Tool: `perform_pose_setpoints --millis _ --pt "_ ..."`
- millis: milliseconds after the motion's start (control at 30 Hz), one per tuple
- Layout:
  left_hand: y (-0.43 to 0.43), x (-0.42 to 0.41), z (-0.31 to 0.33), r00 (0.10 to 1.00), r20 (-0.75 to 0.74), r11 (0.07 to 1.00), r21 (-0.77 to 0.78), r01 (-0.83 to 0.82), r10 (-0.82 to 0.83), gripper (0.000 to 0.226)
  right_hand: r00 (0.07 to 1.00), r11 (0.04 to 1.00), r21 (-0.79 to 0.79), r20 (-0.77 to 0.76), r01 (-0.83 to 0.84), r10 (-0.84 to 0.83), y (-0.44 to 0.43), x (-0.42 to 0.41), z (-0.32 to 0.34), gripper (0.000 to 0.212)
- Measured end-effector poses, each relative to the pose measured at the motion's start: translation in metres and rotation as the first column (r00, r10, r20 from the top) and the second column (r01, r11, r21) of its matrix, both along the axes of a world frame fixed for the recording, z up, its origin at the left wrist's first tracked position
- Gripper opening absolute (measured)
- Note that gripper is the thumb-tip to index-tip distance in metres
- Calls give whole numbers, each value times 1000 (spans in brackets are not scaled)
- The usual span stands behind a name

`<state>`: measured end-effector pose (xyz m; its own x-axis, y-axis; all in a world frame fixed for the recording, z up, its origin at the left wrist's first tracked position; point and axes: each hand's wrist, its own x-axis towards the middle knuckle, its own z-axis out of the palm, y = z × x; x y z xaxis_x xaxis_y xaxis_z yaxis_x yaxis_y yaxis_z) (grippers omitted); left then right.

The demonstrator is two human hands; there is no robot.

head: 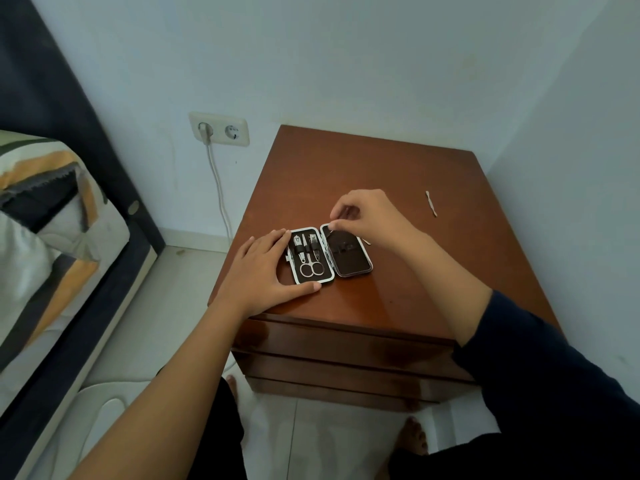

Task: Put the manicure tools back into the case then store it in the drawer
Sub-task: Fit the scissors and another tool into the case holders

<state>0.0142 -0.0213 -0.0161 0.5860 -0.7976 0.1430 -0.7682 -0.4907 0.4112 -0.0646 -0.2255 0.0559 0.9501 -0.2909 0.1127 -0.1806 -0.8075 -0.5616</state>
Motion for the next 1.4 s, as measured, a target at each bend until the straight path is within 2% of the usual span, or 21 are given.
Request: perform_pose_setpoints --millis 100,233,367,467,667,733,933,1133,1400 --pt "0 1 -1 1000 2 1000 -11 2 -2 109 999 992 124 39 10 -15 4 10 -3 12" --pt "0 1 -2 1000 5 1000 -17 -2 2 110 991 981 184 104 67 -87 6 18 -12 15" --pt "0 1 -2 1000 2 1000 -10 -3 3 110 974 957 261 149 125 -168 -5 15 -15 32" --pt "0 2 -2 1000 2 1000 -7 0 0 109 973 953 262 133 150 -189 -13 11 -16 38" --pt "0 2 -2 1000 11 1000 -10 -1 1 110 987 945 304 61 124 -150 -19 11 -28 36" --pt "0 2 -3 1000 15 1000 -8 0 1 109 992 956 274 31 109 -122 -22 11 -31 34" --pt "-1 2 -4 1000 13 1000 -8 -1 1 109 994 1000 -2 -102 26 -26 -23 2 -38 40" --pt "-1 1 -4 1000 15 1000 -8 -4 4 110 997 983 -182 -68 -38 26 -4 -24 -49 51" --pt "-1 0 -3 1000 15 1000 1 -11 11 111 996 973 -221 -73 -73 58 17 -52 -57 49"
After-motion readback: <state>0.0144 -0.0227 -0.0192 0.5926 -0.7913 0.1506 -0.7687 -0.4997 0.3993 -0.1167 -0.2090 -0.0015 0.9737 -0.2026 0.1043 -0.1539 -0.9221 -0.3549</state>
